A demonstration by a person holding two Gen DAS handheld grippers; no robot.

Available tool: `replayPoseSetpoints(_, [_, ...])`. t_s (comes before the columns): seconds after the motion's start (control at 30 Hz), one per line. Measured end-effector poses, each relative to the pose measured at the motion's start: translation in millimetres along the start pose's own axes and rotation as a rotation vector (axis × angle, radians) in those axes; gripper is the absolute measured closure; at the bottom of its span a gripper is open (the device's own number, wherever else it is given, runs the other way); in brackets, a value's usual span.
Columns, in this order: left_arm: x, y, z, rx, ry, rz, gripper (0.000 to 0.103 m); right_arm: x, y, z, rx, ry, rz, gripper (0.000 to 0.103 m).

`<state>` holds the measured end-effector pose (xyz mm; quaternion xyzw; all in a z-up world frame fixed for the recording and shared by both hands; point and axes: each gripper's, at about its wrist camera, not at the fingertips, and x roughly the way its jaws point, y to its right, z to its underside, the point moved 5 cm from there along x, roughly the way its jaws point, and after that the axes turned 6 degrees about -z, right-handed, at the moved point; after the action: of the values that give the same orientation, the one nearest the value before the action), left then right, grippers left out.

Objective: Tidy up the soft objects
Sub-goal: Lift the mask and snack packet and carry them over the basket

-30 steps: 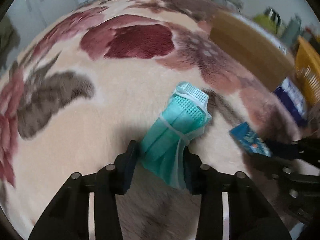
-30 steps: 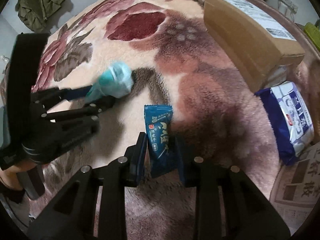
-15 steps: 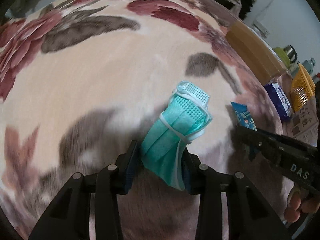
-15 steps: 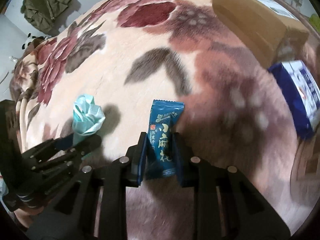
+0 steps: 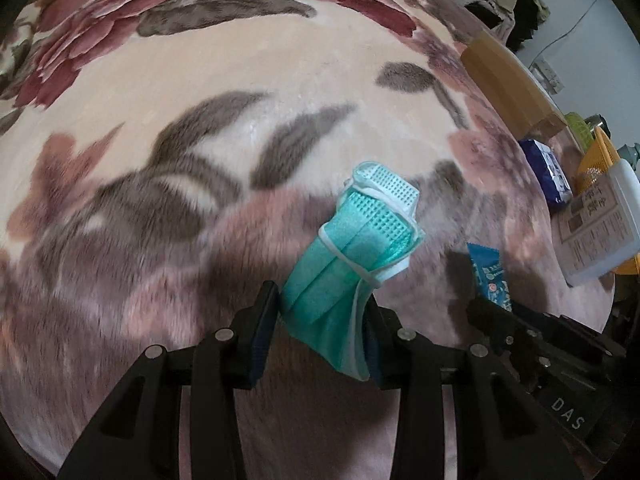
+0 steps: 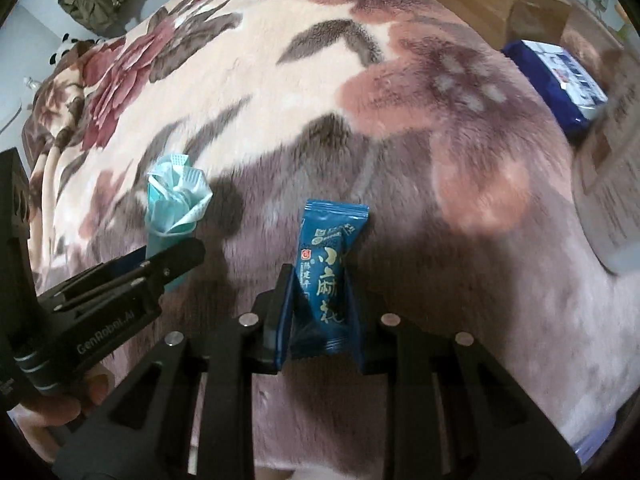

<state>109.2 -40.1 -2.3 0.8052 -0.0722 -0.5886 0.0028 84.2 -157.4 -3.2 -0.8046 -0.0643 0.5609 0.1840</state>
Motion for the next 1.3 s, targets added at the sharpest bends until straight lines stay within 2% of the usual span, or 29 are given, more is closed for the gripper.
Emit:
replayPoseSetpoints(0.23, [-25.5, -1.0, 19.5, -0.032, 0.020, -0.011, 0.063, -23.7, -4.3, 15.0, -0.021, 0.019, 0.018, 0.078])
replayPoseSetpoints(0.67, [-54.6, 7.5, 30.0, -0.034, 0.047, -0.028, 0.063, -58.1, -10.5, 26.9, -0.041, 0.070, 0.004, 0.078])
replayPoseSetpoints(1.3, [-74.2, 40.7, 22.3, 0.011, 0.088, -0.033, 0.063, -85.0, -1.2, 23.1, -0.042, 0.113, -0.017, 0.078])
